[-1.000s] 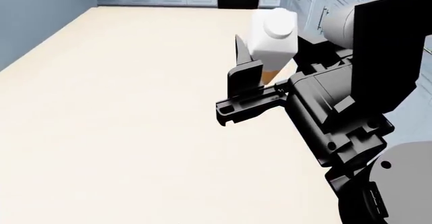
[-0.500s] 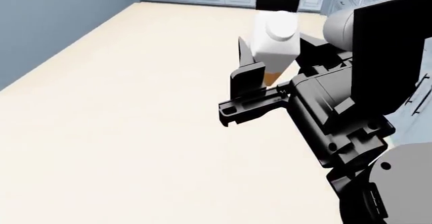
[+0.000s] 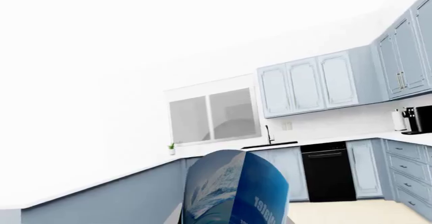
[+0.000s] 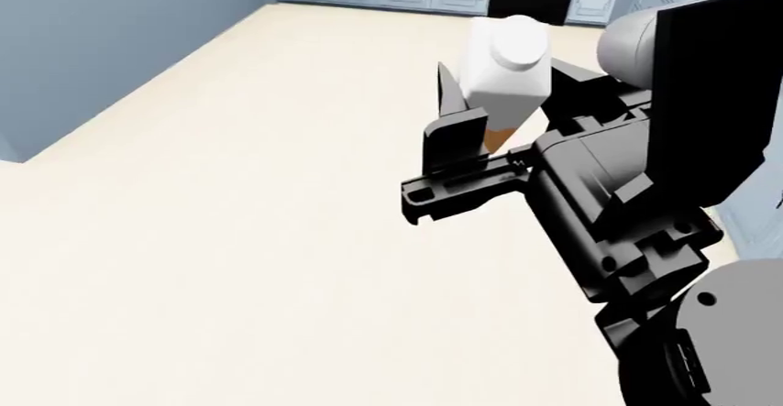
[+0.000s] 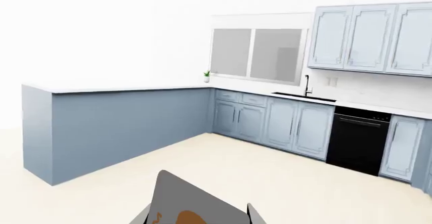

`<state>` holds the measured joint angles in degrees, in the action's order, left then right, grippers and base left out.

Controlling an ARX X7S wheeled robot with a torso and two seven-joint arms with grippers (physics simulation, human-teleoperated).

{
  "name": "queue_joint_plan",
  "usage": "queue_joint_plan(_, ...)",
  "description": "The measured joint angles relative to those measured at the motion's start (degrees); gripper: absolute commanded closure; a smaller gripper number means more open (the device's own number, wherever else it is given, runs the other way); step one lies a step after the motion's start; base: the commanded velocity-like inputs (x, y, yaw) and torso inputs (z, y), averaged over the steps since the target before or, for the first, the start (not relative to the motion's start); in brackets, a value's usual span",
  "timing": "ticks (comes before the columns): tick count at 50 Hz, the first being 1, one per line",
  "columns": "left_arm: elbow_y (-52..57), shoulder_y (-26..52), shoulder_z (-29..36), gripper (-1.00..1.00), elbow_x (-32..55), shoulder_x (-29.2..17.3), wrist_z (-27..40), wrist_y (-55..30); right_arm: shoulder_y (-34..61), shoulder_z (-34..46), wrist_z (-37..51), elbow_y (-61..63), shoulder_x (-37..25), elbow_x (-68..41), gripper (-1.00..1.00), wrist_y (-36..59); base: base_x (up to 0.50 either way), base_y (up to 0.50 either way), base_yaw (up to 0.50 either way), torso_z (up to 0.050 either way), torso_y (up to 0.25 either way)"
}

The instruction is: Move the drinks to the dining counter.

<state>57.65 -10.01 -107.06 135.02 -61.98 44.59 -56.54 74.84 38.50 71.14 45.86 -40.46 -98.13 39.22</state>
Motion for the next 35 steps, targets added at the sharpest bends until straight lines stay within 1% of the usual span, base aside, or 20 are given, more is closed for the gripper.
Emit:
queue_joint_plan(24, 0.0, 1.1, 1.1, 1.0, 0.0, 0.1, 0.3, -0.6, 0.1, 0.8, 1.0, -0.2, 0.0, -0.1, 1.0, 0.4, -0.46, 0.35, 0.0, 0.0, 0.002)
queue_joint_plan(35, 0.1, 1.6, 1.7, 1.0, 0.0, 0.1, 0.6, -0.7, 0.1, 1.1, 1.6, -0.3, -0.3, 0.0, 1.0, 0.6, -0.12, 0.44, 0.36, 0.0, 0.002)
